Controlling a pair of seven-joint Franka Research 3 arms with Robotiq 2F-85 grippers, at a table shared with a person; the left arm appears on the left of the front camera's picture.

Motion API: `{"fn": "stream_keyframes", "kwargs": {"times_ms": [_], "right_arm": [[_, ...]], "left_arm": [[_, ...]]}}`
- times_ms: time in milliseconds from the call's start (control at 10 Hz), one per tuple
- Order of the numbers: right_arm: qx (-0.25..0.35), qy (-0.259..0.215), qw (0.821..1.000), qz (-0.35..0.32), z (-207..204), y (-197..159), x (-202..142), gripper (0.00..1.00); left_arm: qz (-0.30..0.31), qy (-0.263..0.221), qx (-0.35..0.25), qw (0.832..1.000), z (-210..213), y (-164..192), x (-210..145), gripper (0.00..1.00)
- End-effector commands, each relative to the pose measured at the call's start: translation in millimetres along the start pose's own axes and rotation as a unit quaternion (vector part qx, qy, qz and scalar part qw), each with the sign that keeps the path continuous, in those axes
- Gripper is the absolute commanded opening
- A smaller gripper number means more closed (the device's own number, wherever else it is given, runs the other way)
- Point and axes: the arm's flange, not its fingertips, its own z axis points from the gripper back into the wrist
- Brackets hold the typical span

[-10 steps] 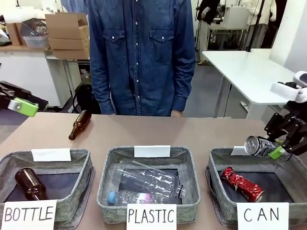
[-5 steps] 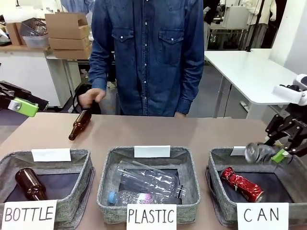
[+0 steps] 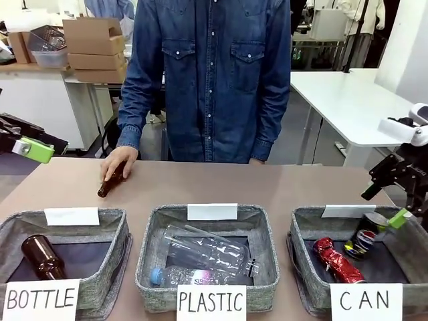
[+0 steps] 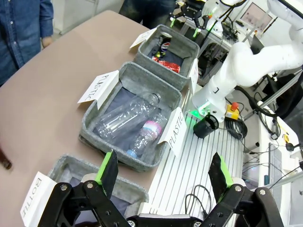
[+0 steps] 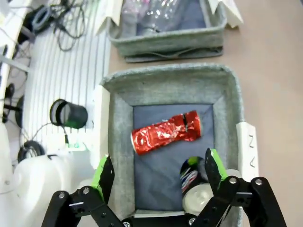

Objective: Sort the can waste into the basket.
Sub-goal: Pick up the can waste from the table and place it in the right Fabric basket.

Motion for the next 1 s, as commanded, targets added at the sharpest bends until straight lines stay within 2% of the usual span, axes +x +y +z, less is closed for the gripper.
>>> {"fn": "stream_keyframes", "kwargs": {"times_ms": [0, 100, 200, 300, 400, 500, 600, 700, 800, 900], "right_arm": [[0.004, -0.024, 0.999, -0.035, 4, -9, 13, 1.0], [0.019, -0.051, 0.996, -0.067, 7, -10, 19, 1.0], [0.054, -0.102, 0.986, -0.122, 14, -10, 30, 1.0], [0.097, -0.153, 0.956, -0.229, 22, -5, 50, 1.0], [0.127, -0.213, 0.888, -0.386, 28, 0, 74, 1.0], [0.143, -0.308, 0.786, -0.516, 37, 0, 96, 1.0], [0.167, -0.319, 0.716, -0.598, 40, -1, 103, 1.0], [0.201, -0.319, 0.692, -0.616, 39, -1, 106, 1.0], [0.185, -0.319, 0.677, -0.637, 35, -8, 106, 1.0], [0.163, -0.324, 0.673, -0.645, 30, -18, 105, 1.0]], "left_arm": [[-0.005, -0.009, -0.005, 1.0, -1, 0, 2, 1.0], [-0.005, -0.009, -0.005, 1.0, -1, 0, 2, 1.0], [-0.005, -0.009, -0.005, 1.0, -1, 0, 2, 1.0], [-0.005, -0.009, -0.005, 1.0, -1, 0, 2, 1.0], [-0.005, -0.009, -0.005, 1.0, -1, 0, 2, 1.0], [-0.005, -0.009, -0.005, 1.0, -1, 0, 2, 1.0], [-0.005, -0.009, -0.005, 1.0, -1, 0, 2, 1.0], [-0.005, -0.009, -0.005, 1.0, -1, 0, 2, 1.0], [-0.005, -0.009, -0.005, 1.0, -1, 0, 2, 1.0], [-0.005, -0.009, -0.005, 1.0, -1, 0, 2, 1.0]]}}
